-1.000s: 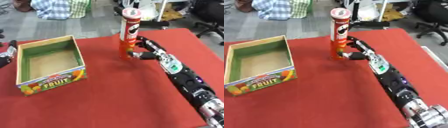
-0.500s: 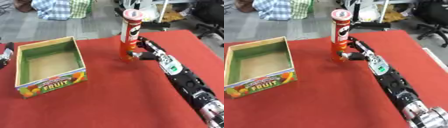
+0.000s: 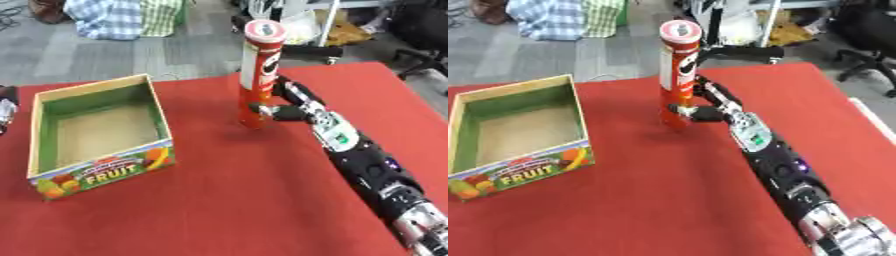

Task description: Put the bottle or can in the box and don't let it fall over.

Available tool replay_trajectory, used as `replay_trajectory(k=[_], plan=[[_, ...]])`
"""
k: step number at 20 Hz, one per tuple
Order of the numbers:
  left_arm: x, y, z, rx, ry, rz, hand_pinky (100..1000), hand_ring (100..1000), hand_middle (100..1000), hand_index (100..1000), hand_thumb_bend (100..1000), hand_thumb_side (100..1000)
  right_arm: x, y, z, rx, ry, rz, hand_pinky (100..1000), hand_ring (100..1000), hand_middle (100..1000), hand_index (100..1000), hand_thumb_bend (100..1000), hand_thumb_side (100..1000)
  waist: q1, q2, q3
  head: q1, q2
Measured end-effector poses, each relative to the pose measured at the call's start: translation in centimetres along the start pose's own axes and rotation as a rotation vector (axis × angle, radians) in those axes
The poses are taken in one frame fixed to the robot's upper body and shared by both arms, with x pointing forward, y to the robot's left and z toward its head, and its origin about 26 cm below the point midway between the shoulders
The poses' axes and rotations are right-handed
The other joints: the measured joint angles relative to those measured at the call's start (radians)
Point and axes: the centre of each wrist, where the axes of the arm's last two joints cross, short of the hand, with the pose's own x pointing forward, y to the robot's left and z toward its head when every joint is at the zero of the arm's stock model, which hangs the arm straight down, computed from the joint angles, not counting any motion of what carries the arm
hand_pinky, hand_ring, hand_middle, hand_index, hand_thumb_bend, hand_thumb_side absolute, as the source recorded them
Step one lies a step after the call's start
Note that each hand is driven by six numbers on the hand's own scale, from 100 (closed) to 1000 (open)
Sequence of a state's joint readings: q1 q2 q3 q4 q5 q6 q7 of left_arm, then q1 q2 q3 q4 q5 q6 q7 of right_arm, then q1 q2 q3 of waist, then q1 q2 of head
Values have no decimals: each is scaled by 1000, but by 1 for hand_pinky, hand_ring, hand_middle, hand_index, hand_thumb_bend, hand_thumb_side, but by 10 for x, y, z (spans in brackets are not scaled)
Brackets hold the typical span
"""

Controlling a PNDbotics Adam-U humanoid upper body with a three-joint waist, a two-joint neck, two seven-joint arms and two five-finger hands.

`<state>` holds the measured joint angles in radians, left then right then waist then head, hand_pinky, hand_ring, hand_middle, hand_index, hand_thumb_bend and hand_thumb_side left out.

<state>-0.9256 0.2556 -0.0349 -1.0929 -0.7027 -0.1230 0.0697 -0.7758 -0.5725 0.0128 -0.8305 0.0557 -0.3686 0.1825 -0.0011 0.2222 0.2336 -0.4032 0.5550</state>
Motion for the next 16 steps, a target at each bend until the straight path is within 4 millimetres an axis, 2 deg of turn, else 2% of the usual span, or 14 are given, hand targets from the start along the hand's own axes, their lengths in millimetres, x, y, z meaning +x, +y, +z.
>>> replay_trajectory(k=[16], plan=[[0, 1, -1, 5, 0, 6, 795, 660, 742, 903, 236, 772, 3, -7, -1, 22, -23, 18, 941, 893, 908, 943, 482, 340, 0, 9, 34, -41, -21]])
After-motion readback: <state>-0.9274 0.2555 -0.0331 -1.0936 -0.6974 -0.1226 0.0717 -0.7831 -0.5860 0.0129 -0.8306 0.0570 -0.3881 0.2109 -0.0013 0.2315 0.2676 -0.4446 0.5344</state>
